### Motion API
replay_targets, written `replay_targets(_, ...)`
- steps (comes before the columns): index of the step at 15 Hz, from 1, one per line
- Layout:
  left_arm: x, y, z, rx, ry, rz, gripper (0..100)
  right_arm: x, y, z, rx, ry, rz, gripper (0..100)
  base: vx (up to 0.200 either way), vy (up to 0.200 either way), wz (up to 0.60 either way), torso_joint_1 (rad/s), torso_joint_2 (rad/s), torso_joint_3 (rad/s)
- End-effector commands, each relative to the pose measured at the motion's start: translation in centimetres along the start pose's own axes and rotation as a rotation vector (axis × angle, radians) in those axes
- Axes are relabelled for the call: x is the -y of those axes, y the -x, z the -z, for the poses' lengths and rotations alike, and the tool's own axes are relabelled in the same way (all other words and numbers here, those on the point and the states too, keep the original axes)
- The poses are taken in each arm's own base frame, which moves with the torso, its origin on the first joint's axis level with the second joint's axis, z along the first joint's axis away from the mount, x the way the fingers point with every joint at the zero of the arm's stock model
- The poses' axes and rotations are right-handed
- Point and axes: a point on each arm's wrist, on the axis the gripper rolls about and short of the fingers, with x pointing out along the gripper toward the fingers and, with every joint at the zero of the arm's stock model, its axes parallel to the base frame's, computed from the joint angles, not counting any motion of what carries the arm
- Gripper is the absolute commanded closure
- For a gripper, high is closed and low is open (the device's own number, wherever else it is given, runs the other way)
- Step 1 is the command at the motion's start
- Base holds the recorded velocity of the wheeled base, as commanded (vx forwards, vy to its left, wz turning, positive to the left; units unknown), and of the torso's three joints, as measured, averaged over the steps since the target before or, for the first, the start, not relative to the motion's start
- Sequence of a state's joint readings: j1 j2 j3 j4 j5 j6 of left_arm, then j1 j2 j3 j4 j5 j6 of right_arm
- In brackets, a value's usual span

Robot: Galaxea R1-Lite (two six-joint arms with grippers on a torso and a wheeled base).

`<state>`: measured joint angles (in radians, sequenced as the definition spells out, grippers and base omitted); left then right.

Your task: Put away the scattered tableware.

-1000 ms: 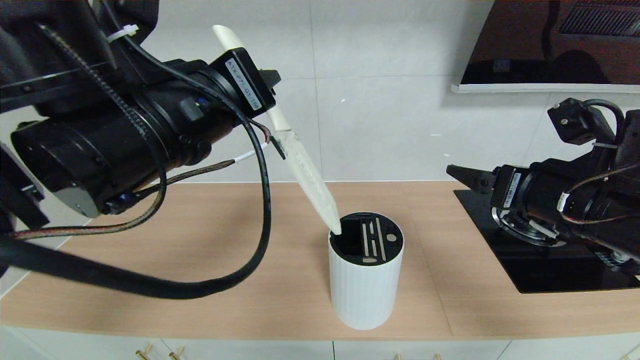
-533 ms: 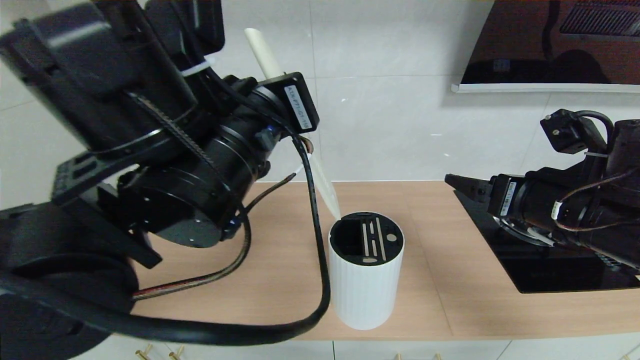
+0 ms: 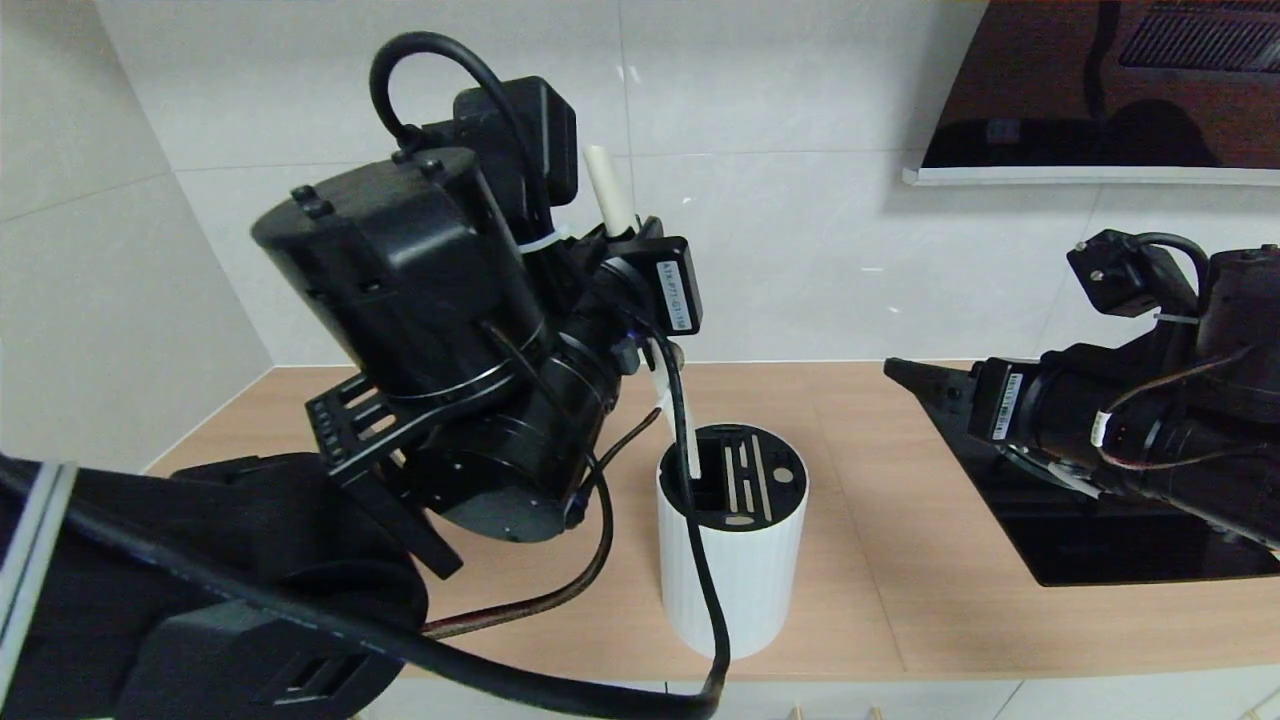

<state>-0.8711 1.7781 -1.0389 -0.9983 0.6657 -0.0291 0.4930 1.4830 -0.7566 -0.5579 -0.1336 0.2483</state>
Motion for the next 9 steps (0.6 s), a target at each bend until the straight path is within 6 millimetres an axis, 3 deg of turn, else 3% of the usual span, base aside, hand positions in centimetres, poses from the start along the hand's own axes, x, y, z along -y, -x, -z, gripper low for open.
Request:
replay_targets(1,0.6,-0.5,1.8,-0.025,-0.016,0.004,100,0.0,-0.1,0.1,-0.005,0.001,0.0,0,0.0,0.0,0.0,0.0,0.0,0.0)
replay_targets(9,1.2,-1.5,4.8,-0.051,-0.038,0.002,100,-0.1,0.0,0.1,-0.001,0.0,-0.003,0,0.0,0.0,0.0,0.0,0.0,0.0)
